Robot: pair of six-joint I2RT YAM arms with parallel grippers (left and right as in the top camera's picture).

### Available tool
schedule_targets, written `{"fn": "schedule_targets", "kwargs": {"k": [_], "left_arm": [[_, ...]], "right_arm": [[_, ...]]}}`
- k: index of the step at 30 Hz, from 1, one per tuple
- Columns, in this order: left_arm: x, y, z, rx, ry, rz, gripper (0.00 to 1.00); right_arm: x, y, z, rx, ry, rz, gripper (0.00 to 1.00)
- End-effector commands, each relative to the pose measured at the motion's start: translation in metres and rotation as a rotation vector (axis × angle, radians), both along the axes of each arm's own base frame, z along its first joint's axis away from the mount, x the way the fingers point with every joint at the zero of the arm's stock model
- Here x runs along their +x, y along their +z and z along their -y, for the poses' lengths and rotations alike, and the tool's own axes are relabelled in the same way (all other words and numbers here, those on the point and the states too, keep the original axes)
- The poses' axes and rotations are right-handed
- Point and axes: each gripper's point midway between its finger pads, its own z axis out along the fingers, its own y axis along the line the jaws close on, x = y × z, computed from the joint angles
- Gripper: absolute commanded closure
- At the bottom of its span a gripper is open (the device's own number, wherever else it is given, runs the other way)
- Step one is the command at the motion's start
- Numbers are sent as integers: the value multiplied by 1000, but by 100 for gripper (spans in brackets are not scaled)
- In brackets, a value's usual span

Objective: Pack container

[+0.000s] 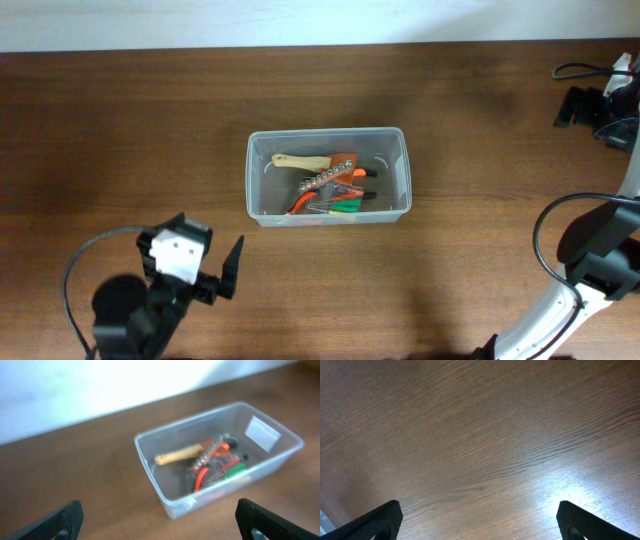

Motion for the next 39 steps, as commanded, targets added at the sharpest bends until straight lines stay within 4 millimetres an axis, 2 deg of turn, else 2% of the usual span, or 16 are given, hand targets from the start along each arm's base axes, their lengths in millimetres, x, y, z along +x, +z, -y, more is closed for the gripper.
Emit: {"fn": "schedule_targets", "kwargs": {"k": [1,10,22,30,39], "left_arm": [[-4,-1,-7,24,23,108,1],[4,-5,-23,33,102,238,1],[5,-14,-24,28,109,405,1],[10,-24,-34,6,174,389,1],[16,-56,-38,9,200,318,1]], "right_arm": [[0,3,-3,1,1,5,1],[0,3,-3,1,1,5,1],[0,3,-3,1,1,5,1],[0,3,-3,1,1,5,1],[0,3,-3,1,1,6,1]]}}
